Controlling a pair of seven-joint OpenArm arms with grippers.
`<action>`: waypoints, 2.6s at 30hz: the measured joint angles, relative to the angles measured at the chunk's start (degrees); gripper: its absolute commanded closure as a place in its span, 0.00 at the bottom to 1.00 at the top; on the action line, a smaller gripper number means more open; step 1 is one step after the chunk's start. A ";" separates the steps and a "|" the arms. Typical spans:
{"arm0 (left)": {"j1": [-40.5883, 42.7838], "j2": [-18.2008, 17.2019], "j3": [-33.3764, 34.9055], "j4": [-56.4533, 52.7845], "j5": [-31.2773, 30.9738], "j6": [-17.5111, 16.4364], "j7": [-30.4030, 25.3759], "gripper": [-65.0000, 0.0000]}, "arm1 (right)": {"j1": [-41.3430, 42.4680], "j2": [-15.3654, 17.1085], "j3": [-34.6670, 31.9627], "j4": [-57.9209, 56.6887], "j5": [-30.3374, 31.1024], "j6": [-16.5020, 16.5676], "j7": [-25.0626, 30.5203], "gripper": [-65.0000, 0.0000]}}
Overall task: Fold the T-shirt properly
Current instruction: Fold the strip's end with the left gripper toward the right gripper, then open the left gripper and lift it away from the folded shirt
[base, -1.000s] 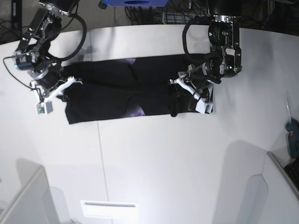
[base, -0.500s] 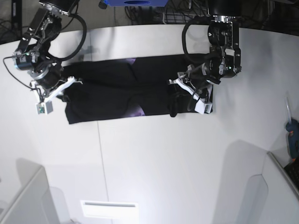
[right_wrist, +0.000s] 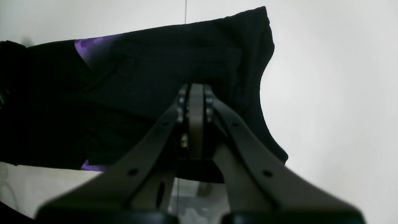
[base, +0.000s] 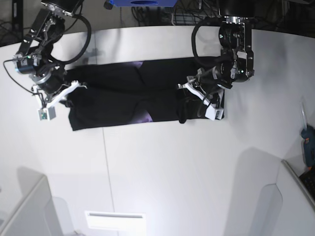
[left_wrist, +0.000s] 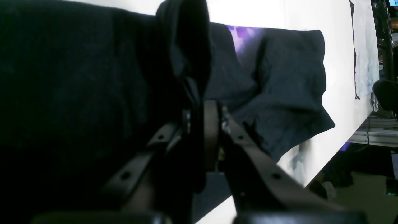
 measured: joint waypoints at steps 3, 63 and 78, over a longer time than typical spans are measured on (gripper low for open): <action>-0.02 0.00 0.00 0.00 -0.02 0.00 -0.02 0.88 | 0.00 0.00 0.00 0.00 0.00 0.00 0.00 1.00; 13.97 -9.86 -26.67 8.07 13.33 -13.40 -5.44 1.00 | 16.33 4.42 4.55 -30.91 -0.20 -0.02 -10.56 0.40; 13.05 -9.97 -17.27 -3.78 12.50 -13.33 -16.33 1.00 | 14.49 2.82 4.52 -31.87 1.99 5.09 -10.01 0.40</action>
